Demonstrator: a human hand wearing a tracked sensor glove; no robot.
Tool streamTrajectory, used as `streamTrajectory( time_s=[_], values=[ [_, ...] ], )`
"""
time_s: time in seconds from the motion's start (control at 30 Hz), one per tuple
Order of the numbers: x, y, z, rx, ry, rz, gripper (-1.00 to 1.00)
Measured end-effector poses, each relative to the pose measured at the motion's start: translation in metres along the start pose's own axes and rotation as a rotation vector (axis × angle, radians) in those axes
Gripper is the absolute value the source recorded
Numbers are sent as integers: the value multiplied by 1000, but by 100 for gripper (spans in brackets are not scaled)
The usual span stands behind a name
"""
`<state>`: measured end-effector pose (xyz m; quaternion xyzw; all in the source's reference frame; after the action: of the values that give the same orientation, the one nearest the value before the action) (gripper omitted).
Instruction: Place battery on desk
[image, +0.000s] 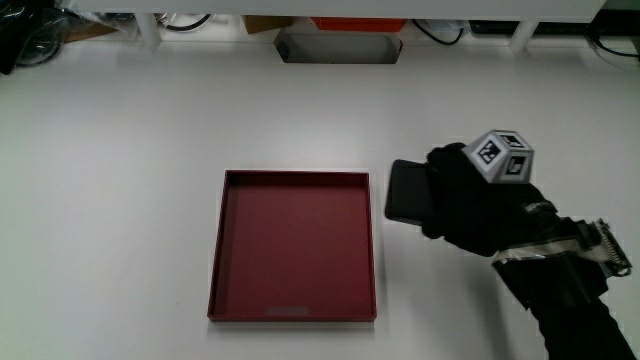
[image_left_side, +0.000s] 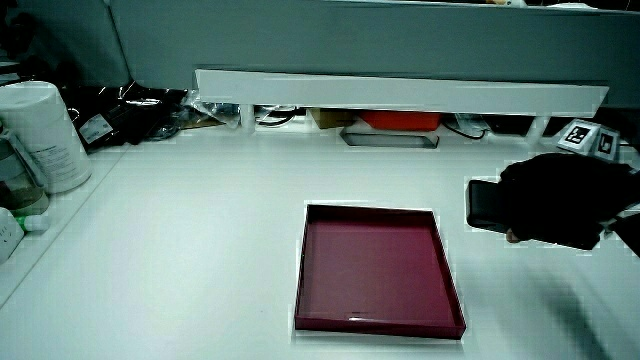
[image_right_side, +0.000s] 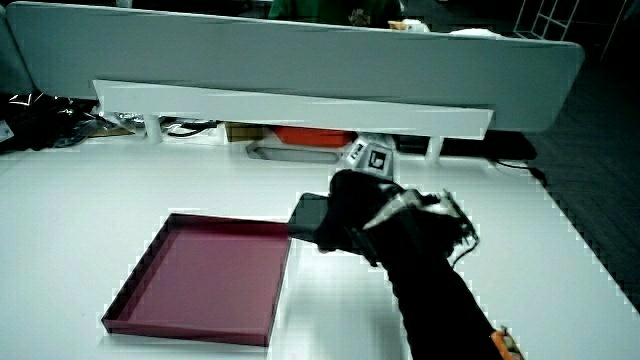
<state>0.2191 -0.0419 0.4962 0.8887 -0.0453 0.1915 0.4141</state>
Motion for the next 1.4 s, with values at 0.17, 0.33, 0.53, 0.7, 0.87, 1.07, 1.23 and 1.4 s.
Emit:
streamTrajectory(
  time_s=[0.17,0.33,0.53,0.7,0.87,1.07,1.23,1.4],
  values=[
    [27,14,-19,-13,29,-56,0],
    [43,27,-38,-32,28,-92,0],
    [48,36,-54,-63,28,-118,0],
    [47,39,-62,-73,19,-116,0],
    [49,42,-65,-72,28,-120,0],
    [47,41,-67,-101,8,-139,-16],
    [39,37,-69,-111,-82,-145,-42],
    [36,26,-51,-89,-133,-128,-68]
  ],
)
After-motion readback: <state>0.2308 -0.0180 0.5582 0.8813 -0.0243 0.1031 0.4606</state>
